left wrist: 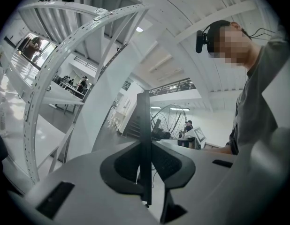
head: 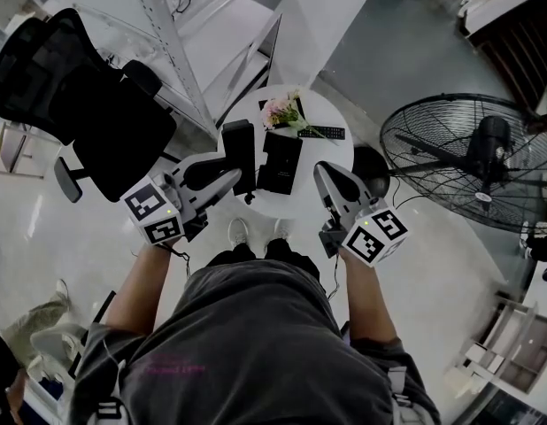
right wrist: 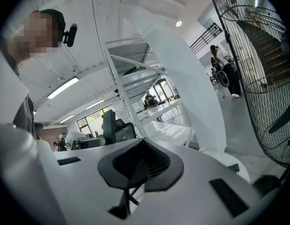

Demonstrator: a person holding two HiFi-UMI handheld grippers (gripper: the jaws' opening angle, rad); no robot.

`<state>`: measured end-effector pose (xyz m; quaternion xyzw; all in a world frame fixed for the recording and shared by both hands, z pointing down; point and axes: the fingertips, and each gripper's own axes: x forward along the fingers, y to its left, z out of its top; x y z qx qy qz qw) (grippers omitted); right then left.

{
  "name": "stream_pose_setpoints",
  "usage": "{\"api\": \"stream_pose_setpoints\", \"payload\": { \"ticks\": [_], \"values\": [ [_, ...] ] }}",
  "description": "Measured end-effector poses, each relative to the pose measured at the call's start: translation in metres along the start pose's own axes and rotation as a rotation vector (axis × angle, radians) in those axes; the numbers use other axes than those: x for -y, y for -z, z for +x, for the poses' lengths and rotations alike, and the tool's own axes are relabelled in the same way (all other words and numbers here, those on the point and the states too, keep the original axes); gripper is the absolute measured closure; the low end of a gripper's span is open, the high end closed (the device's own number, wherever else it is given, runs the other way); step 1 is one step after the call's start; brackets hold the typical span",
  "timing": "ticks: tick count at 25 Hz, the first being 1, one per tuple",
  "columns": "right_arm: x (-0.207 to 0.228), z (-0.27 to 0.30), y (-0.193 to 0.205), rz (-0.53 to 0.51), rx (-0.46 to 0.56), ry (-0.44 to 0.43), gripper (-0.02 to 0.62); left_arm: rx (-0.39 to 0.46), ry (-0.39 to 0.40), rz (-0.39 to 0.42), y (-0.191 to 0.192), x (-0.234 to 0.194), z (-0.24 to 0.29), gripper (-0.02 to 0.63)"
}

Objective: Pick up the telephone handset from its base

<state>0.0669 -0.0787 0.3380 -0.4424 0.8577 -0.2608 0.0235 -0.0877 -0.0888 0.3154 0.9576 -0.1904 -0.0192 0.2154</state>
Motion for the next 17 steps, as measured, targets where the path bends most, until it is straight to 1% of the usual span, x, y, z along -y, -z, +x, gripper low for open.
{"api": "stream_pose_setpoints", "payload": {
  "ticks": [17],
  "values": [
    [0.0065,0.0052,-0.0026,-0.006,-0.013,-0.013,0.575,-0.003,0.001,-0.005,-0.0005,-0.0042,0.0087,0.528]
  ]
}}
